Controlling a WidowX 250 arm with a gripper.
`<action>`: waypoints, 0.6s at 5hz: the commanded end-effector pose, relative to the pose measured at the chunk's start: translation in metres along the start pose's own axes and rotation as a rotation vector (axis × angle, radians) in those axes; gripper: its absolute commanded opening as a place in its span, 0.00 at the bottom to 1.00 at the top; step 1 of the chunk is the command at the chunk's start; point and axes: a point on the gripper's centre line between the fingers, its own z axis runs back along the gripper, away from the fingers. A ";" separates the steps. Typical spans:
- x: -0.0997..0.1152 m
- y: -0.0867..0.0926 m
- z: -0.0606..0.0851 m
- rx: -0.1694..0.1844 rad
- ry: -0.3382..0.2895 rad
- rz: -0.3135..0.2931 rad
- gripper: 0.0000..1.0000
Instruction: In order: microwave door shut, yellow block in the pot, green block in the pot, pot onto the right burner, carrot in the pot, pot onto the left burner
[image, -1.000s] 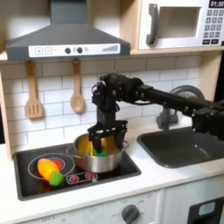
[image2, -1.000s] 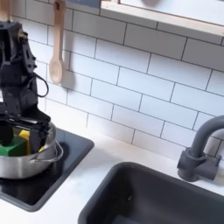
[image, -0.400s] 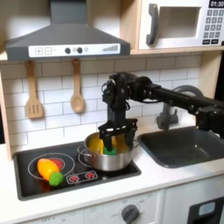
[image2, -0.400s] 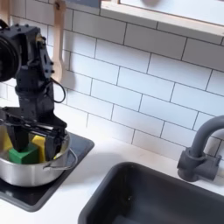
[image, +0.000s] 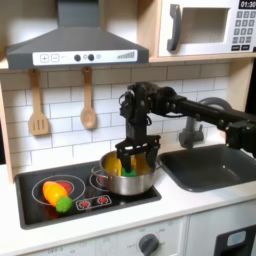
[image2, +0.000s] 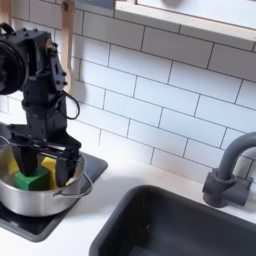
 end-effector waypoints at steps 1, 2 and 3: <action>-0.004 0.015 0.023 0.060 -0.034 0.035 1.00; -0.001 0.030 0.033 0.088 -0.050 0.073 1.00; -0.007 0.049 0.040 0.127 -0.056 0.122 1.00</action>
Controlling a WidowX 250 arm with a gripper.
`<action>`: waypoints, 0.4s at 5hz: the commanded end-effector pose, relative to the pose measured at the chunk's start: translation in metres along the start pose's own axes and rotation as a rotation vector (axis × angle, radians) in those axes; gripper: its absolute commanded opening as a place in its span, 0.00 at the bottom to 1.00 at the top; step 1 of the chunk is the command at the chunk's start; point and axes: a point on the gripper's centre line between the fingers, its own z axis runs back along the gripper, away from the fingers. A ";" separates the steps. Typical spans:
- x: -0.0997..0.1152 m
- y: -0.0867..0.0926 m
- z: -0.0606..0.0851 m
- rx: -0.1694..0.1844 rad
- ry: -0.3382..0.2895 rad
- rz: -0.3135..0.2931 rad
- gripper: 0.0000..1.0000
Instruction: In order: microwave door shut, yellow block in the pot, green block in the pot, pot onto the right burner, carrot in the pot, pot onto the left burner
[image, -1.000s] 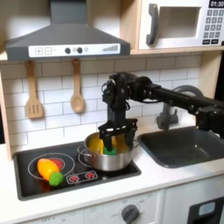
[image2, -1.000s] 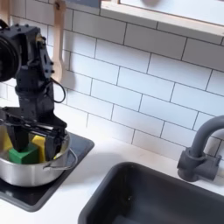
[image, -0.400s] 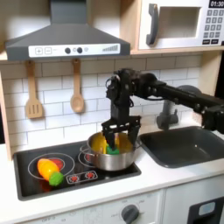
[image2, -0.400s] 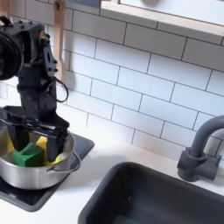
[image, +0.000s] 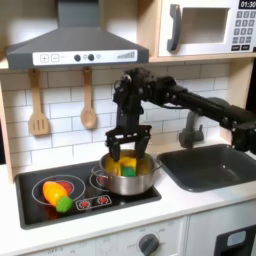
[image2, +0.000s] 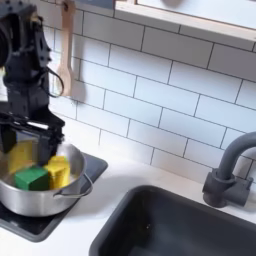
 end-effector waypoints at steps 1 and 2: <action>-0.007 0.040 0.007 0.067 0.007 0.110 1.00; -0.016 0.058 0.007 0.094 0.016 0.158 1.00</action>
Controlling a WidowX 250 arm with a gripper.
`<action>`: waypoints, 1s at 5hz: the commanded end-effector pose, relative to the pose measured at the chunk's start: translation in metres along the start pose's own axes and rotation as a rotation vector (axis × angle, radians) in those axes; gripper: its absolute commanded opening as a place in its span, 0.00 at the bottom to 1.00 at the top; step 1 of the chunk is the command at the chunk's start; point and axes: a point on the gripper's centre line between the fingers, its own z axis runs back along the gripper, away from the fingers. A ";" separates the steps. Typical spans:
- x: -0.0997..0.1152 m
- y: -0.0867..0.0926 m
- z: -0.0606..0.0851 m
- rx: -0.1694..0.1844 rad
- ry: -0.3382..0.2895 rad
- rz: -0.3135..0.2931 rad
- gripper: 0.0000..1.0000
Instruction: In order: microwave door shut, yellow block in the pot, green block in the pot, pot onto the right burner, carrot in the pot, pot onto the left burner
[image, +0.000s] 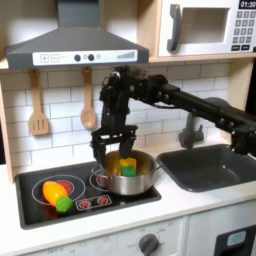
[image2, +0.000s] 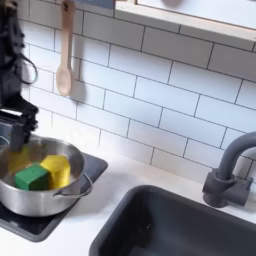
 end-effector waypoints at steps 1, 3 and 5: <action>-0.010 0.036 -0.001 0.043 0.012 0.083 1.00; -0.015 0.070 -0.012 0.086 0.013 0.135 1.00; -0.016 0.085 -0.027 0.077 0.013 0.128 1.00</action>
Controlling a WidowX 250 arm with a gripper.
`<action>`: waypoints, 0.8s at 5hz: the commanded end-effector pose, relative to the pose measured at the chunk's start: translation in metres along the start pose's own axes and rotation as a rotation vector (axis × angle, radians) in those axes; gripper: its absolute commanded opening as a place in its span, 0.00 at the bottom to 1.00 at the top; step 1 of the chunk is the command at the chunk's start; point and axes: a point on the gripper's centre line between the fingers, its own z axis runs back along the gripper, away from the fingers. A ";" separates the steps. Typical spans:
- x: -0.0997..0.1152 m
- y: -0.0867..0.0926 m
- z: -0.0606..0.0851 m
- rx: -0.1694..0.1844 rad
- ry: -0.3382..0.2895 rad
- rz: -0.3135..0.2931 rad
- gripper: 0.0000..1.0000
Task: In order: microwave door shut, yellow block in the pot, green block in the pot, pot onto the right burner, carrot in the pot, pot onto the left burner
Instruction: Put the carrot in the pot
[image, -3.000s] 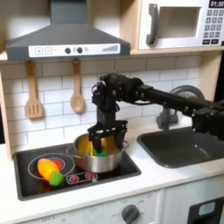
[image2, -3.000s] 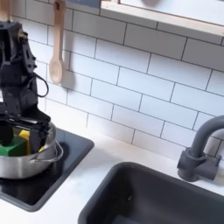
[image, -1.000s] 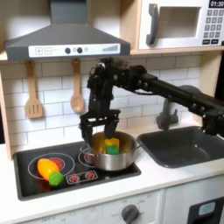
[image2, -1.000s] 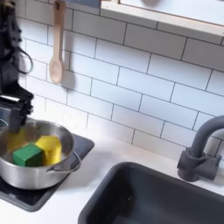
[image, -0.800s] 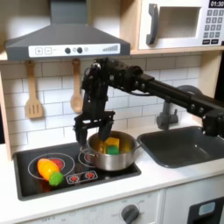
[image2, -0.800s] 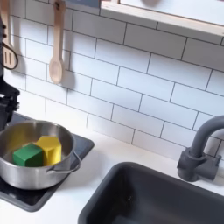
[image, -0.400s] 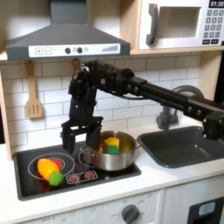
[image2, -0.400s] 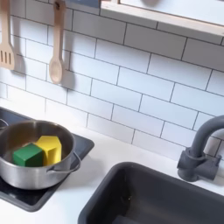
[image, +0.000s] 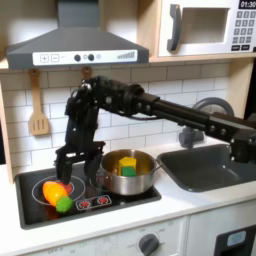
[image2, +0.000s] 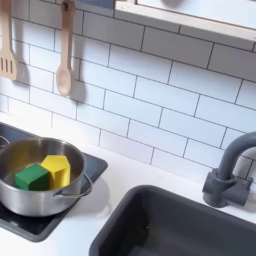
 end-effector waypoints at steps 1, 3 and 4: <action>0.006 0.000 -0.028 -0.054 0.018 -0.027 1.00; 0.016 -0.014 -0.049 -0.115 0.027 -0.055 1.00; 0.018 -0.013 -0.060 -0.137 0.042 -0.043 1.00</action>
